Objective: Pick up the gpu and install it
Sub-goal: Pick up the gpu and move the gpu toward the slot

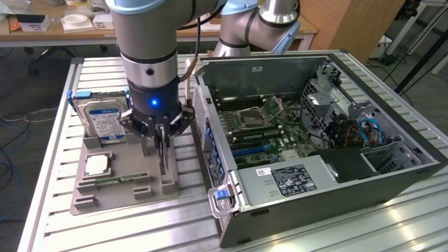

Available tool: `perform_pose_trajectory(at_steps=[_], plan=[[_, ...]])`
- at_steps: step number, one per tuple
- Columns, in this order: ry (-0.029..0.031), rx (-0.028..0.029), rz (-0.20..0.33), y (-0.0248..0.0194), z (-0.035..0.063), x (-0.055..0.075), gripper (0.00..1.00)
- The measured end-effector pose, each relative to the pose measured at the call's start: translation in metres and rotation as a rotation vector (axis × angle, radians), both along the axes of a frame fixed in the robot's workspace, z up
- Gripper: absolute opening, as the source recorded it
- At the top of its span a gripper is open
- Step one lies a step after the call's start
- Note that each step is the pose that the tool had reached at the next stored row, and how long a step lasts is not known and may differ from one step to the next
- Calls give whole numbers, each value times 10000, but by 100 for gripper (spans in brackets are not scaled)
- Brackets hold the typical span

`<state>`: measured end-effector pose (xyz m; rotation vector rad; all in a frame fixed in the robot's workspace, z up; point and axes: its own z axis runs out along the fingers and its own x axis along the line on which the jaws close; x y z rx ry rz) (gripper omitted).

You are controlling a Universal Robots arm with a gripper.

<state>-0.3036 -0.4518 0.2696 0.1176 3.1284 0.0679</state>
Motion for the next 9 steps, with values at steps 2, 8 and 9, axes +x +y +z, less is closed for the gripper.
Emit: perform_pose_trajectory(at_steps=[2,8,9], plan=[[0,0,0,0,14,0,27],[-1,1,0,0,65,0,27],[0,0,0,0,74,0,27]])
